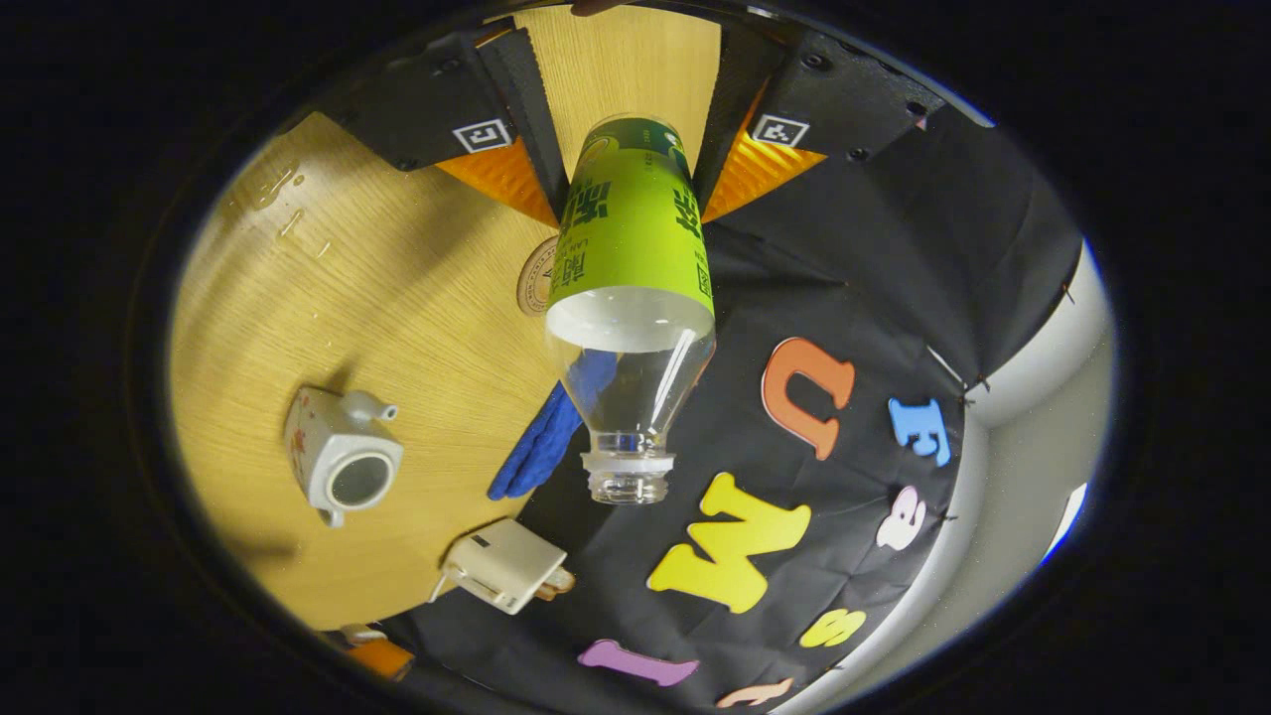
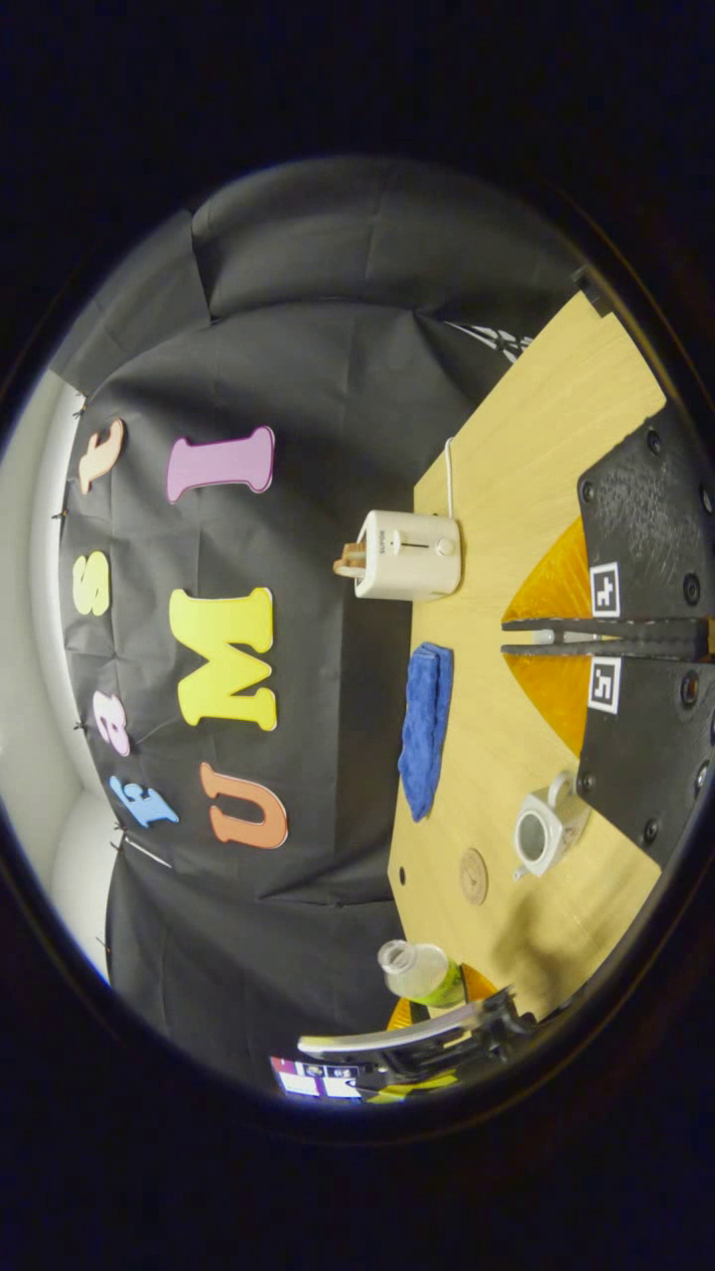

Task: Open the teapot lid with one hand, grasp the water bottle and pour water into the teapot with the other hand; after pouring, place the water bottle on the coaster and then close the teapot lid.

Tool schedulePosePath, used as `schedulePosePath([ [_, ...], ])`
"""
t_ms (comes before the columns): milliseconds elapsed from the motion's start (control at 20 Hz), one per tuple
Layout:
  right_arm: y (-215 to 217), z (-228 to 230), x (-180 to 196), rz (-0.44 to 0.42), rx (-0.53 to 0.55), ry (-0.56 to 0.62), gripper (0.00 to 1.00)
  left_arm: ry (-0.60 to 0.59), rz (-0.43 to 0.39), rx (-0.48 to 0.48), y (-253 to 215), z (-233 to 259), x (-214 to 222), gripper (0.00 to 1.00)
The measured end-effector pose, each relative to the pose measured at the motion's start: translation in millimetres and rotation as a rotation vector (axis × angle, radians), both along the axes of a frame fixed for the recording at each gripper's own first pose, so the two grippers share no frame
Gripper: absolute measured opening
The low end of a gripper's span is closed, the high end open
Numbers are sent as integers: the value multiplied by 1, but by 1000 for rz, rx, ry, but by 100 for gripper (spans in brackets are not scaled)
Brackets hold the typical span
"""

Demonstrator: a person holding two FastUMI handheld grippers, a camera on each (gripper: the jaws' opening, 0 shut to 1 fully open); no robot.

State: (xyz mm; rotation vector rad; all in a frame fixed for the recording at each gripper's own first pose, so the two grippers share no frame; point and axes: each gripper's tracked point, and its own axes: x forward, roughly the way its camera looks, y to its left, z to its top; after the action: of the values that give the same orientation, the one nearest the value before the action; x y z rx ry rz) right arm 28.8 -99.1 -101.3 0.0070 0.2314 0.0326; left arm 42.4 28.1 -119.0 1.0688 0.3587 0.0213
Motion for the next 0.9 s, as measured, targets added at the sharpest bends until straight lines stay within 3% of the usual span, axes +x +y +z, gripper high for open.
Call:
schedulePosePath([
  [600,-22,-14,-1,0,7,13,0,117,-152,419,-35,-1,20,72],
  [900,-27,-19,-2,-2,15,23,0,129,-174,610,-46,16,22,72],
])
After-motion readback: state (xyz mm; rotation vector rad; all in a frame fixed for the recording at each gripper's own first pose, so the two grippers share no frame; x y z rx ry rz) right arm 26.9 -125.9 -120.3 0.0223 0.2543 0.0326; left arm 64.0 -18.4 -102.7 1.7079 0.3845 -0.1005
